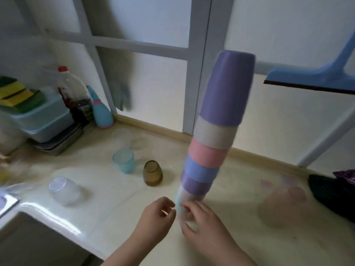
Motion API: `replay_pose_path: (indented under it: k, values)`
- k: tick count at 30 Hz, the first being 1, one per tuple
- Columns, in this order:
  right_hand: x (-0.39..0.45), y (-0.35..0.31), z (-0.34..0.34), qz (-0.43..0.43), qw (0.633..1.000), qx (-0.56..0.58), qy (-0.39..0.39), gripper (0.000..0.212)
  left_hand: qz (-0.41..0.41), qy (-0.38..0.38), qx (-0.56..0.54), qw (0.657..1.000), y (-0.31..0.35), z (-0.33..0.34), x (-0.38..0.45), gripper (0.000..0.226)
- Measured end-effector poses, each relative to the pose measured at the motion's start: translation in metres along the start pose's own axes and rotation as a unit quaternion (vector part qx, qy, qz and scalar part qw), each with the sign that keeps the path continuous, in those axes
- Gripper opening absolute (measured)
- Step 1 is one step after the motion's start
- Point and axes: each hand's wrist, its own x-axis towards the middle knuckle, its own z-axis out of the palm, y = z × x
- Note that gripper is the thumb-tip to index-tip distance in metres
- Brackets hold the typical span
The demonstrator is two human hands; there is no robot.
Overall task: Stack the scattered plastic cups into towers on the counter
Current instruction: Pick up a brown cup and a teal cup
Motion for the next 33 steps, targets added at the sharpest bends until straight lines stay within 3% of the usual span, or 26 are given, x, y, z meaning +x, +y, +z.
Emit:
replay_pose_path:
  k: [4, 13, 19, 25, 33]
  values:
    - [0.026, -0.044, 0.044, 0.044, 0.999, 0.014, 0.018, 0.057, 0.012, -0.014, 0.009, 1.000, -0.043, -0.058, 0.010, 0.011]
    - [0.080, -0.095, 0.111, 0.088, 0.992, -0.068, 0.052, 0.041, 0.027, -0.011, 0.063, 0.998, -0.117, -0.155, 0.048, 0.009]
    - [0.081, -0.099, 0.107, 0.109, 0.983, -0.109, 0.097, 0.038, 0.055, -0.004, 0.075, 0.996, -0.124, -0.165, 0.072, 0.013]
    - [0.101, -0.093, 0.105, 0.134, 0.980, -0.135, 0.052, 0.050, 0.088, 0.014, 0.094, 0.992, -0.113, -0.161, 0.091, 0.020]
    - [0.159, -0.074, 0.101, 0.211, 0.956, -0.202, -0.002, 0.074, 0.139, 0.018, 0.207, 0.968, -0.114, -0.168, 0.118, 0.028]
